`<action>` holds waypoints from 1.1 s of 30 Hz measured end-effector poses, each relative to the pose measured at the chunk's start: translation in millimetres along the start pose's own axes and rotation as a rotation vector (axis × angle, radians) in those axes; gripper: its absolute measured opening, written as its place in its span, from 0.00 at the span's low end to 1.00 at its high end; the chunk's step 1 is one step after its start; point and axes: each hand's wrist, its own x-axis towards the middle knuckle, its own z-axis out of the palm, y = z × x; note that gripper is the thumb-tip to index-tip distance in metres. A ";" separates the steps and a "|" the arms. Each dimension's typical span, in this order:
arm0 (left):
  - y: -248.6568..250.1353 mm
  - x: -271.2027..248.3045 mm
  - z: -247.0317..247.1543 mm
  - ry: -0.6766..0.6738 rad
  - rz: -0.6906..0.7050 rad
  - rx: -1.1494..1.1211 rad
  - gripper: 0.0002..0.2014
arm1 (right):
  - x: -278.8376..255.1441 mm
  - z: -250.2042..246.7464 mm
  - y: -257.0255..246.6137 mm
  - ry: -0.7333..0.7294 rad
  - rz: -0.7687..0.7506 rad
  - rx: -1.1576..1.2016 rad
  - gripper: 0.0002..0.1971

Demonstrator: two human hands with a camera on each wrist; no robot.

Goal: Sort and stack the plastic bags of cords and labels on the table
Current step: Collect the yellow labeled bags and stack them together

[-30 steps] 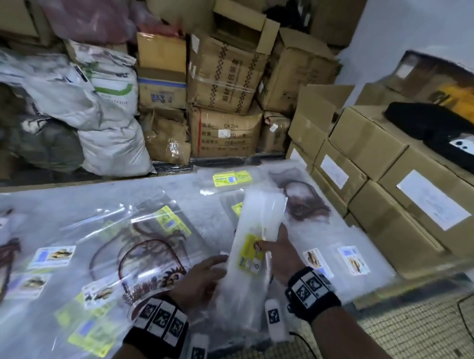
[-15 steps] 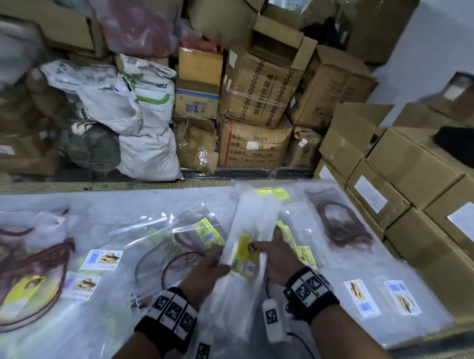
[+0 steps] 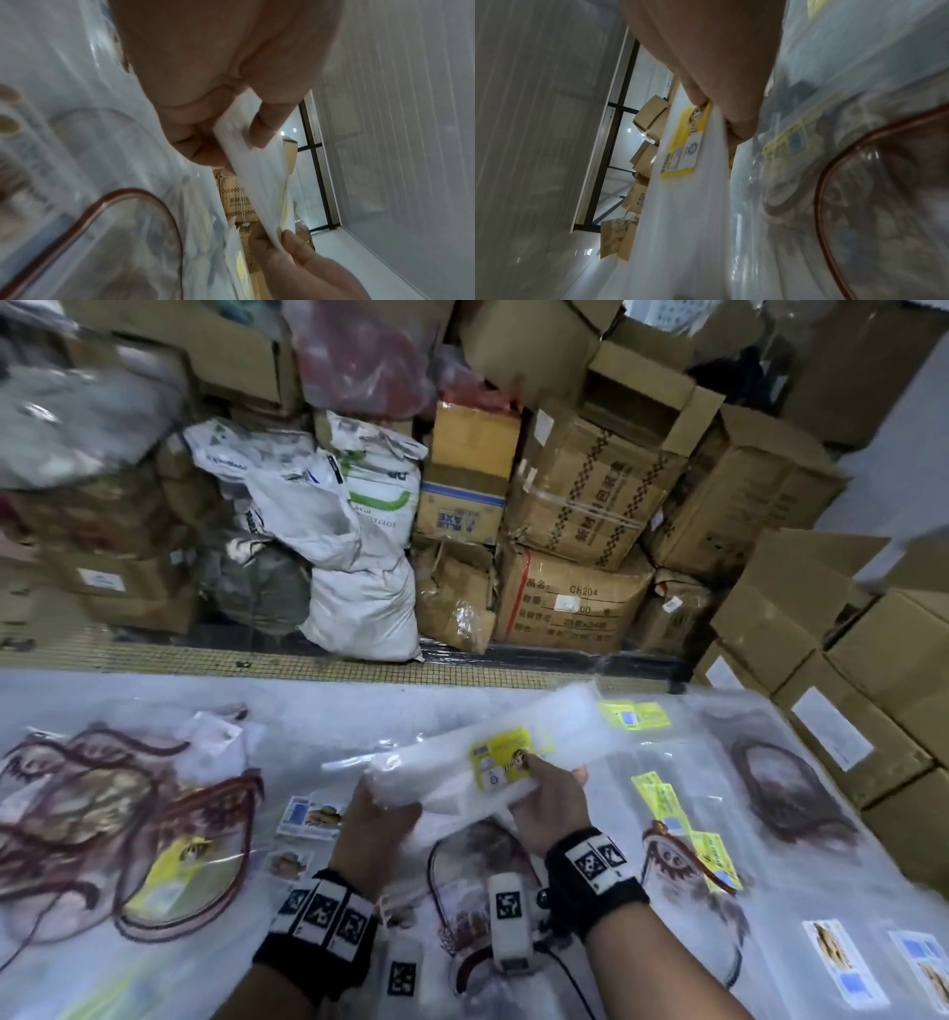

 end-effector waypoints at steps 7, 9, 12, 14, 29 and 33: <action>44.5 29.2 -50.9 0.015 -0.097 0.131 0.22 | 8.3 -6.1 -13.7 -0.115 0.113 0.049 0.07; 53.6 43.6 -64.3 0.050 -0.132 0.222 0.19 | 16.4 -8.1 -26.1 -0.106 0.064 0.008 0.19; 69.2 68.6 -75.4 0.057 -0.158 0.438 0.15 | 32.8 -13.2 -38.0 -0.123 0.037 -0.132 0.18; 72.6 91.7 -81.6 0.034 -0.159 0.598 0.19 | 39.2 -9.0 -43.8 -0.170 0.026 -0.323 0.21; 40.9 225.3 -67.1 0.186 -0.148 0.973 0.31 | 153.7 55.8 -56.0 -0.102 -0.184 -1.084 0.22; 33.9 234.3 -66.6 0.188 -0.161 1.064 0.31 | 158.2 58.4 -53.1 -0.082 -0.188 -1.219 0.18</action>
